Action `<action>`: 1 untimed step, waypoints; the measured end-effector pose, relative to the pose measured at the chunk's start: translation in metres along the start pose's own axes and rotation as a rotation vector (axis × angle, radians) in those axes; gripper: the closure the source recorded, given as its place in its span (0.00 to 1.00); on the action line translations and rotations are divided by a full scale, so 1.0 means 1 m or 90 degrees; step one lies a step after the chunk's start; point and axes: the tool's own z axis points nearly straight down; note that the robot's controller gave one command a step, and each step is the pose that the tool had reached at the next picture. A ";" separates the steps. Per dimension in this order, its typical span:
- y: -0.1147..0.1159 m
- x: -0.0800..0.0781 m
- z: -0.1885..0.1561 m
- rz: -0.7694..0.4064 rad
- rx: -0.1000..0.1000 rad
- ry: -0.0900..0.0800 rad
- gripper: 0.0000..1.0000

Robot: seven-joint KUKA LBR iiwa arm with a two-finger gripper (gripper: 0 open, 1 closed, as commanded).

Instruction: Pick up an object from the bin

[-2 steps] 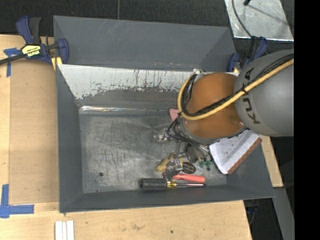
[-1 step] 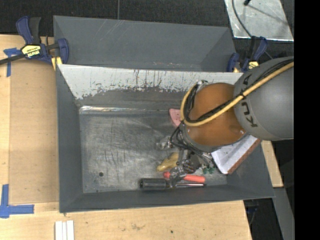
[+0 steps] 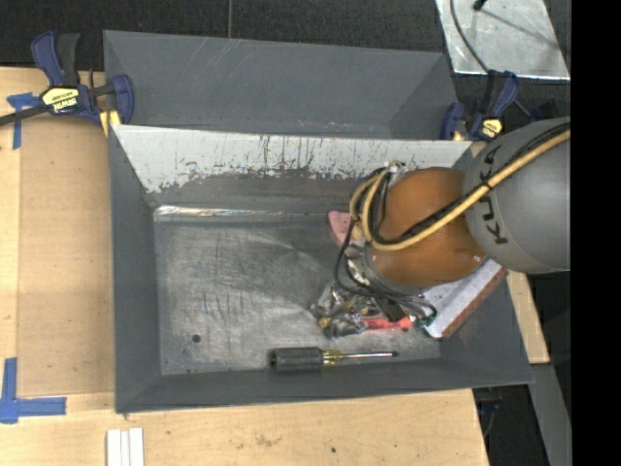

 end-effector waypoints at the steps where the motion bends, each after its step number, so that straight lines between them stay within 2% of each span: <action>1: 0.000 0.000 0.000 0.000 0.000 0.000 1.00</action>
Offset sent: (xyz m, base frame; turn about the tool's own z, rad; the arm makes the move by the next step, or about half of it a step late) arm 0.0021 -0.0134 0.1334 -0.0416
